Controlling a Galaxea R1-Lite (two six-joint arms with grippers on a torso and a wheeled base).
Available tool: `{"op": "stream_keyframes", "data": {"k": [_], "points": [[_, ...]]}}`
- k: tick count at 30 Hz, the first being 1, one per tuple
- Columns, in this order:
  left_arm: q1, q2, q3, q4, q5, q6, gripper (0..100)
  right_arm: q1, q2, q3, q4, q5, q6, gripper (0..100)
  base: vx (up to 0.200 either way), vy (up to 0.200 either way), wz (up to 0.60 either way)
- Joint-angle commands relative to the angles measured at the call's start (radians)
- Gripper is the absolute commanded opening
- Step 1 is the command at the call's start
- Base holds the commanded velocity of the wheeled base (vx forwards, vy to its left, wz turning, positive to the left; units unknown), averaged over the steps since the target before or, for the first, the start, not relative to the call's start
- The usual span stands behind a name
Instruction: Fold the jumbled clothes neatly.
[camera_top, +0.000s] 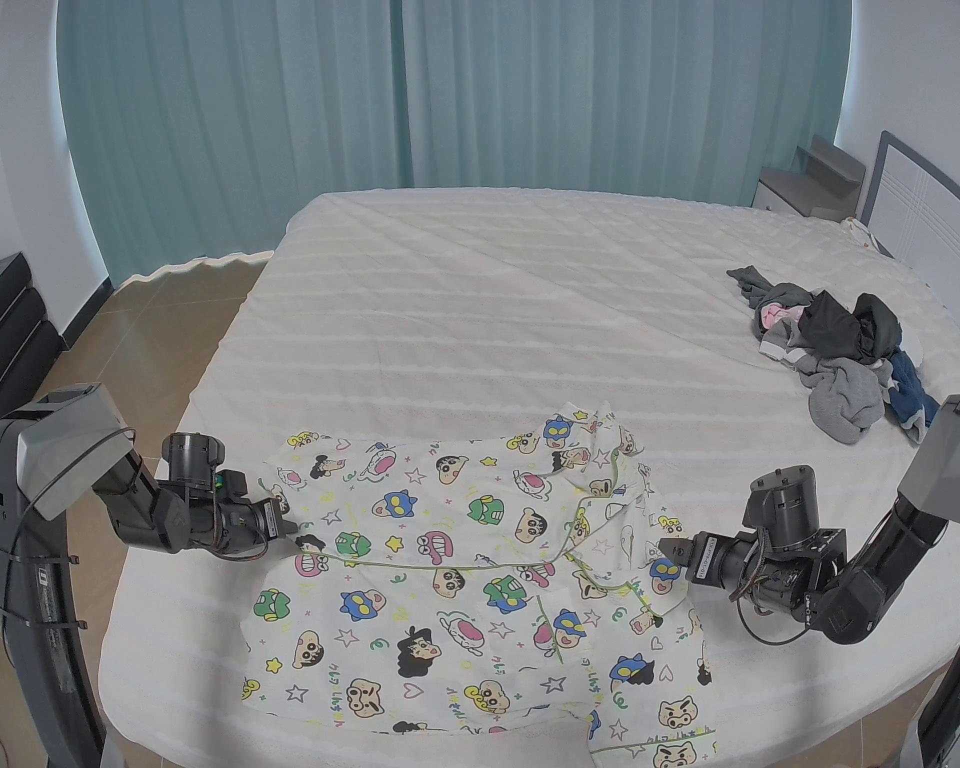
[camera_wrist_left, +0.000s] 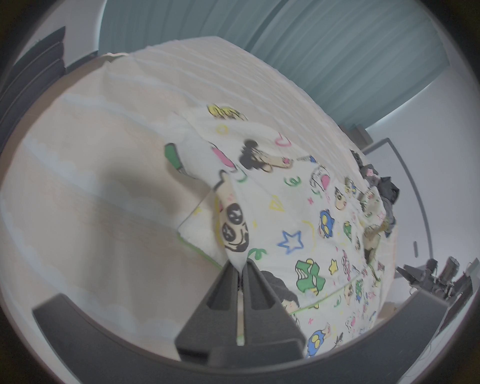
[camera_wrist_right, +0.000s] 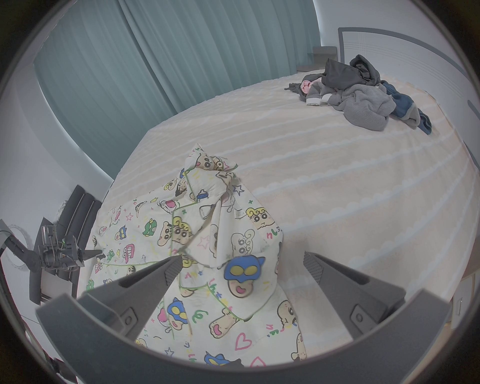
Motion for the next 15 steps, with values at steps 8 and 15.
{"op": "stream_keyframes", "data": {"k": [8, 15], "points": [[0.027, -0.103, -0.048, 0.254, 0.041, 0.12, 0, 0.0, 0.0, 0.003, 0.0, 0.0, 0.001, 100, 0.0, 0.0, 0.0], [0.025, -0.094, -0.048, 0.26, 0.084, 0.116, 0, 0.0, -0.012, 0.017, 0.0, 0.0, 0.001, 100, 0.0, 0.0, 0.0]]}}
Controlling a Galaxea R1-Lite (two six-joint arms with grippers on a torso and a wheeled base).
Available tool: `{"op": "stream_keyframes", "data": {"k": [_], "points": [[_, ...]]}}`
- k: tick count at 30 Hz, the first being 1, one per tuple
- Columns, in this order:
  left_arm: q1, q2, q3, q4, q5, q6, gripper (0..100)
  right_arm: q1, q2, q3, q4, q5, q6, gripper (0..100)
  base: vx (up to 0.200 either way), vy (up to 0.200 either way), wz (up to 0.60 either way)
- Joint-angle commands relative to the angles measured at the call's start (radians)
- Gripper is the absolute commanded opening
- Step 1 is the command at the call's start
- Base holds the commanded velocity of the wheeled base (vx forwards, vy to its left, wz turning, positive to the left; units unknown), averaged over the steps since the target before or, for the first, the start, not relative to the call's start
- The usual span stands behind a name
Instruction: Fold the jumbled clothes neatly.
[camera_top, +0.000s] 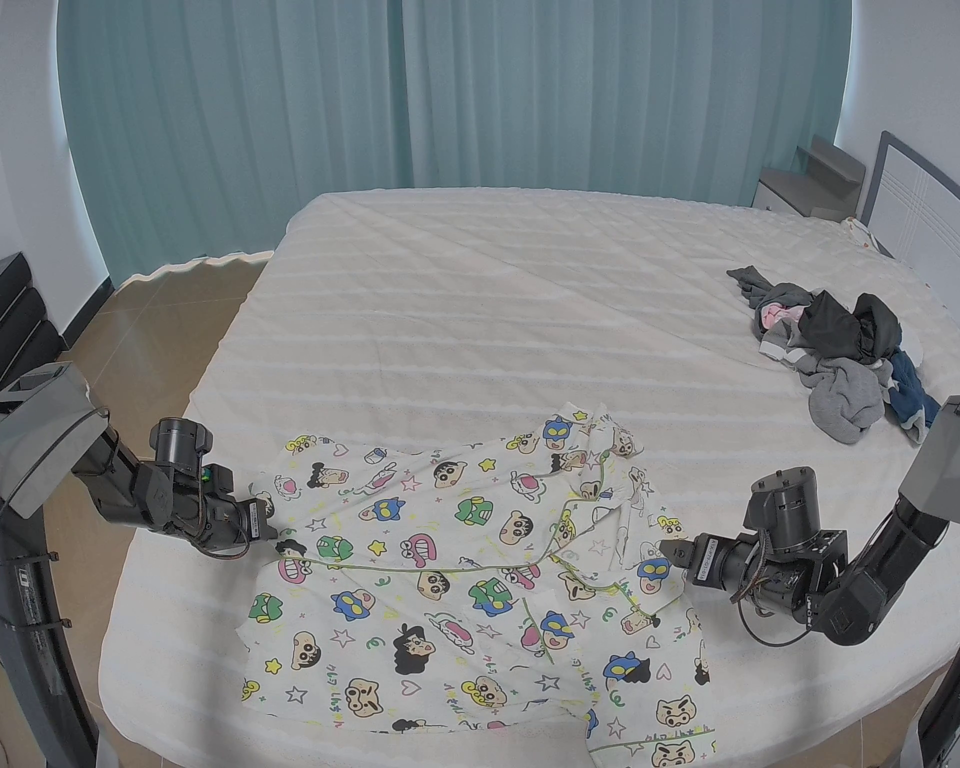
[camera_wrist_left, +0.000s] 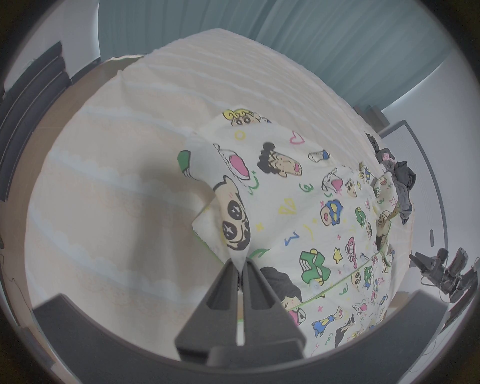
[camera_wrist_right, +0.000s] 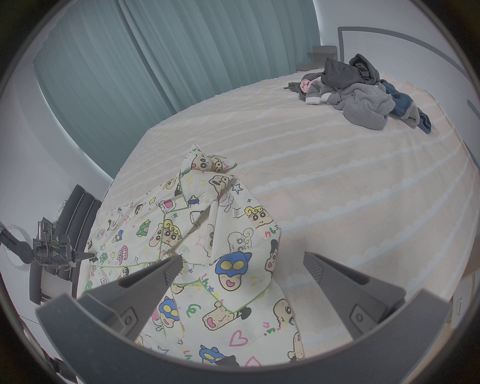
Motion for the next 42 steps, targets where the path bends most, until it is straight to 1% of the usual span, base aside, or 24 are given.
{"op": "stream_keyframes", "data": {"k": [1, 4, 5, 11, 14, 17, 18, 19, 21, 22, 23, 26, 28, 31, 32, 33, 34, 38, 39, 42], "points": [[0.001, -0.01, -0.009, 0.002, 0.001, -0.008, 0, 0.0, -0.02, 0.014, 0.0, 0.001, 0.0, 100, 0.0, 0.0, 0.0], [0.003, -0.017, -0.004, 0.005, 0.004, -0.022, 0, 0.0, -0.049, 0.031, 0.0, 0.008, -0.001, 100, 0.0, 0.0, 0.0], [0.003, -0.019, -0.004, 0.005, 0.004, -0.022, 100, 0.0, -0.052, 0.032, 0.0, 0.008, -0.001, 100, 0.0, 0.0, 0.0], [0.003, -0.042, 0.012, 0.006, 0.004, -0.033, 100, 0.013, -0.088, 0.069, 0.001, 0.008, 0.0, 100, 0.0, 0.0, 0.0], [0.017, -0.086, 0.061, 0.006, -0.002, -0.034, 100, 0.029, -0.125, 0.114, 0.001, 0.008, 0.0, 100, 0.0, 0.0, 0.0], [0.033, -0.185, 0.167, 0.005, -0.033, -0.034, 100, 0.063, -0.164, 0.158, 0.001, 0.008, 0.0, 100, 0.0, 0.0, 0.0], [0.033, -0.191, 0.173, 0.005, -0.034, -0.034, 100, 0.065, -0.164, 0.161, 0.001, 0.008, 0.0, 100, 0.0, 0.0, 0.0], [0.033, -0.235, 0.229, 0.003, -0.056, -0.034, 100, 0.082, -0.171, 0.181, 0.001, 0.006, 0.002, 100, 0.0, 0.0, 0.0], [0.033, -0.255, 0.255, 0.003, -0.067, -0.034, 100, 0.091, -0.171, 0.19, 0.0, 0.006, 0.002, 100, 0.0, 0.0, 0.0], [0.029, -0.349, 0.39, 0.0, -0.088, -0.038, 100, 0.135, -0.164, 0.235, 0.0, 0.0, 0.014, 100, 0.0, 0.0, 0.0], [0.027, -0.375, 0.43, -0.003, -0.093, -0.045, 100, 0.148, -0.164, 0.245, 0.0, -0.002, 0.028, 100, 0.0, 0.0, 0.0], [0.024, -0.442, 0.522, -0.018, -0.128, -0.117, 100, 0.172, -0.161, 0.264, 0.0, 0.0, 0.075, 100, 0.0, 0.0, 0.0], [0.026, -0.496, 0.589, -0.061, -0.177, -0.192, 100, 0.181, -0.143, 0.285, 0.001, 0.004, 0.117, 100, -0.1, 0.0, 0.0], [0.024, -0.551, 0.678, -0.124, -0.225, -0.235, 100, 0.183, -0.1, 0.314, -0.002, 0.0, 0.132, 100, -0.2, 0.0, 0.0], [0.02, -0.57, 0.715, -0.144, -0.231, -0.24, 100, 0.183, -0.088, 0.327, -0.009, -0.002, 0.134, 100, -0.2, 0.0, 0.0], [0.02, -0.57, 0.715, -0.144, -0.231, -0.24, 100, 0.183, -0.088, 0.327, -0.009, -0.002, 0.134, 100, -0.2, 0.0, 0.0], [0.001, -0.591, 0.763, -0.159, -0.232, -0.251, 100, 0.184, -0.075, 0.362, -0.051, 0.003, 0.135, 100, -0.2, 0.0, 0.0], [-0.005, -0.606, 0.784, -0.159, -0.232, -0.297, 100, 0.184, -0.054, 0.399, -0.127, 0.006, 0.134, 100, -0.2, 0.0, 0.0], [-0.005, -0.606, 0.792, -0.159, -0.234, -0.334, 100, 0.186, -0.036, 0.417, -0.158, 0.004, 0.134, 100, -0.2, 0.0, 0.0], [-0.006, -0.599, 0.807, -0.162, -0.237, -0.364, 100, 0.186, -0.008, 0.439, -0.198, 0.0, 0.134, 100, -0.2, 0.0, 0.0]]}}
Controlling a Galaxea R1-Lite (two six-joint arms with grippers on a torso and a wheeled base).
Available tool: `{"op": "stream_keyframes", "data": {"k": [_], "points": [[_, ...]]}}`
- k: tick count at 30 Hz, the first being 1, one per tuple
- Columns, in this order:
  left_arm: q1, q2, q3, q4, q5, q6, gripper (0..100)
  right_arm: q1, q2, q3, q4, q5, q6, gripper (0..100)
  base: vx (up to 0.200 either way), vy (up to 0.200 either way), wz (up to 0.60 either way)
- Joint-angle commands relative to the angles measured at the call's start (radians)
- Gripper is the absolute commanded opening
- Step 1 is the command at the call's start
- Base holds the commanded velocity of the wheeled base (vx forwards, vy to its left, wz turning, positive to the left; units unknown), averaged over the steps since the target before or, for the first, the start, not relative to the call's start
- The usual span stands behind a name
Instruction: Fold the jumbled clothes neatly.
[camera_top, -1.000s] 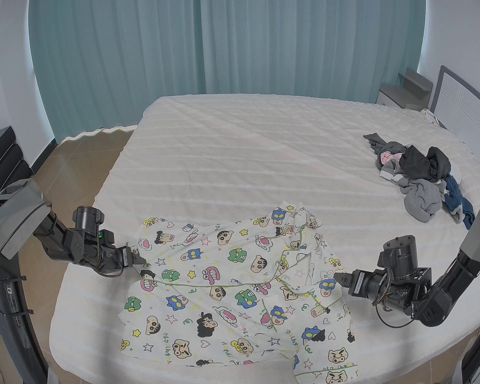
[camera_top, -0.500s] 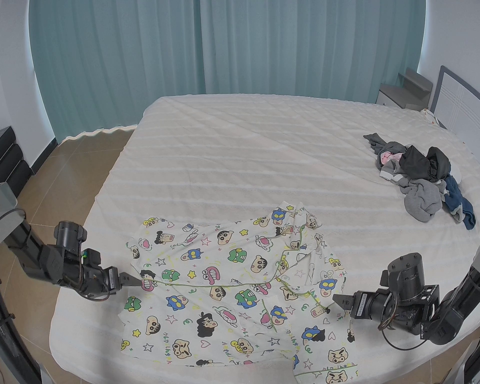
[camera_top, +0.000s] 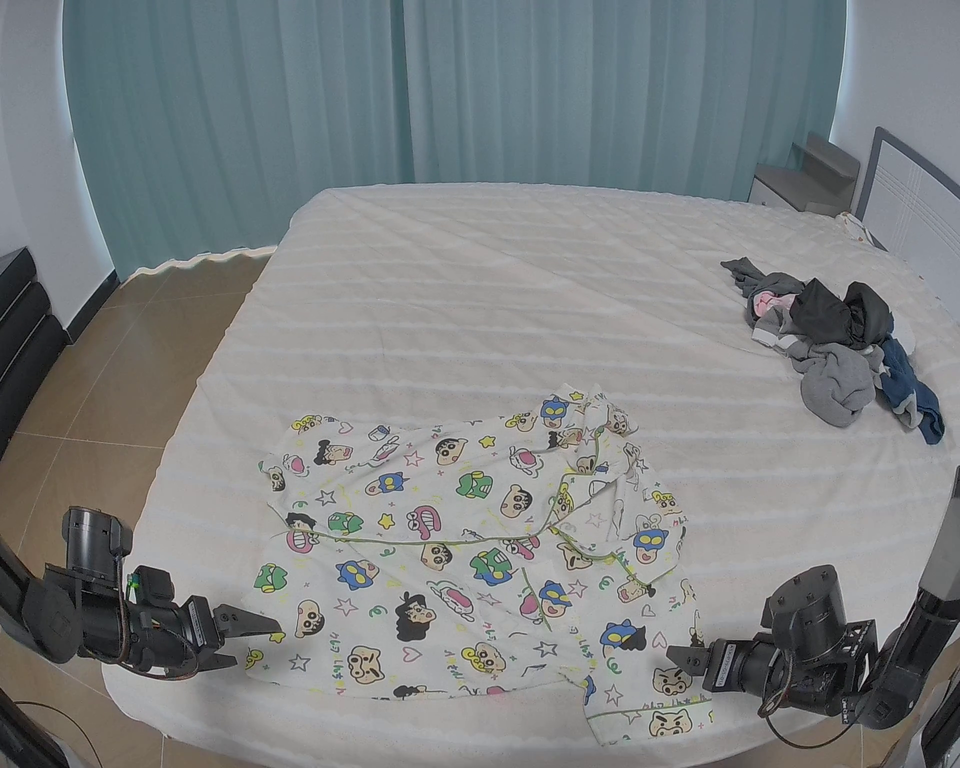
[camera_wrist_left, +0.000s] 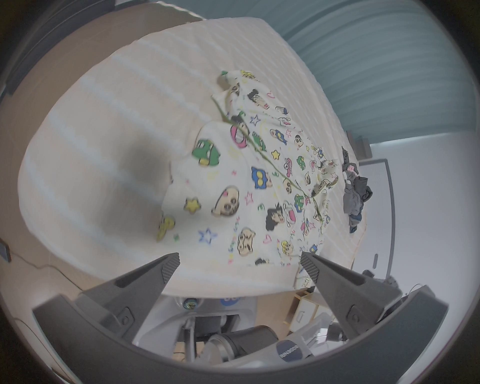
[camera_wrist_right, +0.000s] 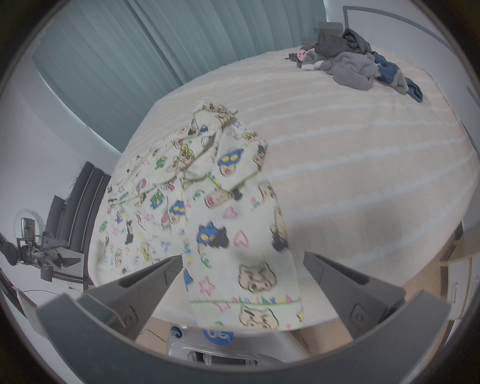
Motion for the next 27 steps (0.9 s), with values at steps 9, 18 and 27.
{"op": "stream_keyframes", "data": {"k": [9, 18, 27], "points": [[-0.009, 0.063, 0.039, -0.13, 0.005, -0.183, 100, 0.011, 0.095, 0.064, -0.14, -0.014, 0.005, 100, -0.156, 0.0, 0.0], [-0.115, 0.308, 0.011, -0.428, 0.259, -0.371, 100, 0.032, 0.095, 0.064, -0.14, -0.024, 0.005, 100, 0.0, 0.0, 0.0], [-0.217, 0.377, -0.061, -0.446, 0.388, -0.444, 100, 0.032, 0.091, 0.064, -0.141, -0.03, 0.005, 100, 0.0, 0.0, 0.0]]}}
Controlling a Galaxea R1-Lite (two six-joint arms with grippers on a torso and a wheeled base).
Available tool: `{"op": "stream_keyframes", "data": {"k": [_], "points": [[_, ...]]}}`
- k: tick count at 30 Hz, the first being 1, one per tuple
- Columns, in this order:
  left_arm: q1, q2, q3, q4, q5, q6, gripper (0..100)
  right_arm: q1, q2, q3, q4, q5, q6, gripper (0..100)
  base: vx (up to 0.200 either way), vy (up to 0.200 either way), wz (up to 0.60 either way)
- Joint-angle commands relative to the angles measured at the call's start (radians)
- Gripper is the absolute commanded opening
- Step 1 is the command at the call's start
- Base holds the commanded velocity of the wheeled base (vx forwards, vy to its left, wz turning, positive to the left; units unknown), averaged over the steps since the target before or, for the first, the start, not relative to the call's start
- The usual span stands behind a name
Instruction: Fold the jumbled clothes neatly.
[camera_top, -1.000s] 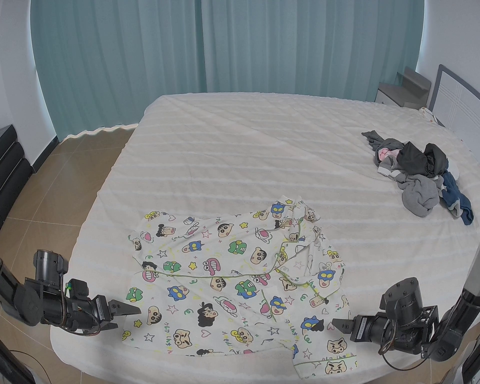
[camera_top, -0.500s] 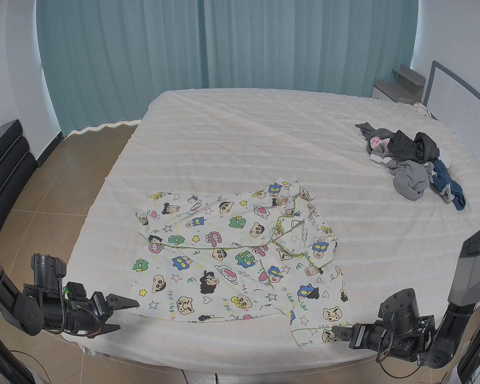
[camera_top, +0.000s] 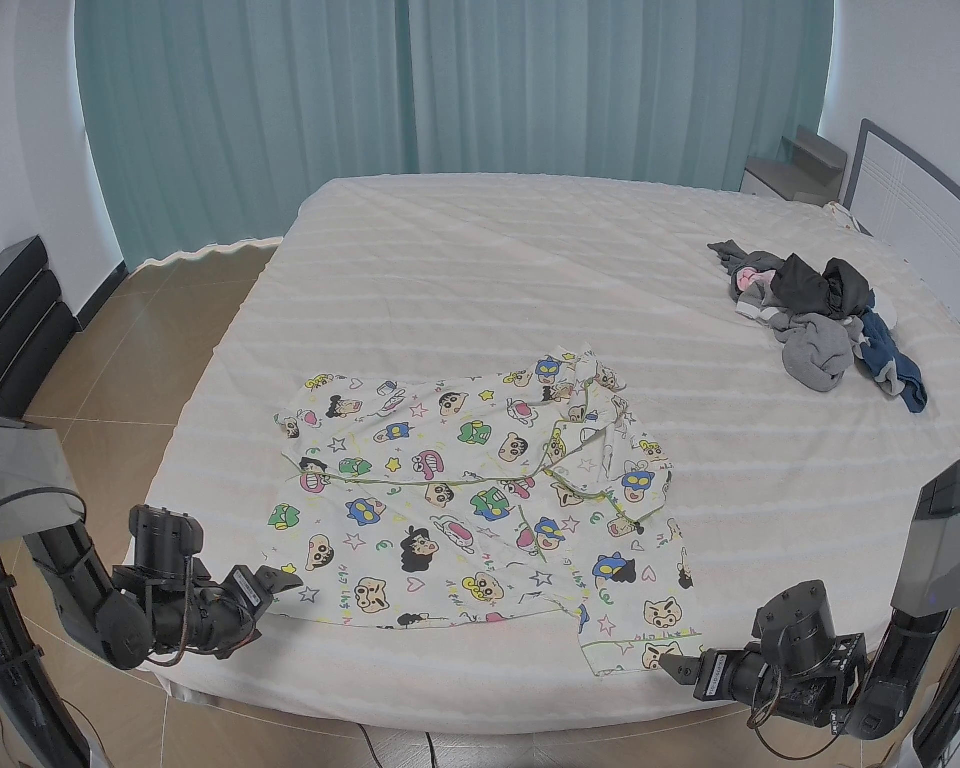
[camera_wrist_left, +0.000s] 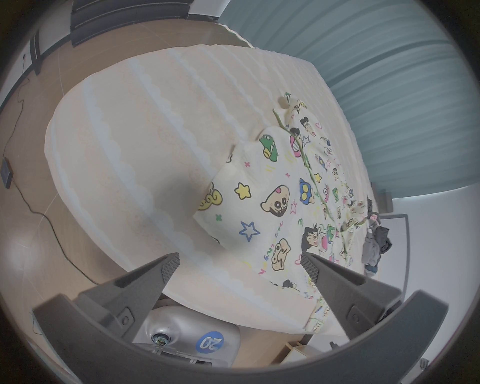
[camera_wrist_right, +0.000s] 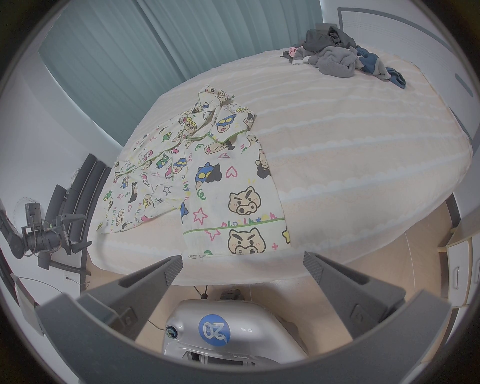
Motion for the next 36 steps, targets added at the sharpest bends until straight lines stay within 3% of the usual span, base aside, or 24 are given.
{"op": "stream_keyframes", "data": {"k": [1, 6, 20, 32, 33, 36], "points": [[-0.051, 0.096, -0.05, -0.005, 0.065, -0.007, 100, 0.002, -0.001, 0.018, -0.002, -0.008, 0.0, 100, 0.0, 0.0, 0.0], [-0.084, 0.144, -0.085, -0.005, 0.147, -0.007, 100, 0.002, 0.0, 0.018, -0.03, -0.01, 0.0, 100, 0.0, 0.0, 0.0], [-0.084, 0.188, -0.191, -0.005, 0.154, -0.013, 100, 0.002, 0.0, 0.018, -0.036, -0.011, 0.002, 100, 0.0, 0.0, 0.0], [-0.085, 0.194, -0.191, -0.005, 0.18, -0.023, 100, -0.006, 0.011, 0.018, -0.067, -0.008, -0.018, 100, 0.0, 0.0, 0.0], [-0.087, 0.196, -0.191, -0.006, 0.189, -0.023, 0, -0.009, 0.012, 0.018, -0.067, -0.008, -0.023, 100, 0.0, 0.0, 0.0], [-0.099, 0.213, -0.192, -0.006, 0.213, -0.02, 0, -0.03, 0.019, 0.018, -0.067, -0.001, -0.037, 100, 0.0, 0.0, 0.0]]}}
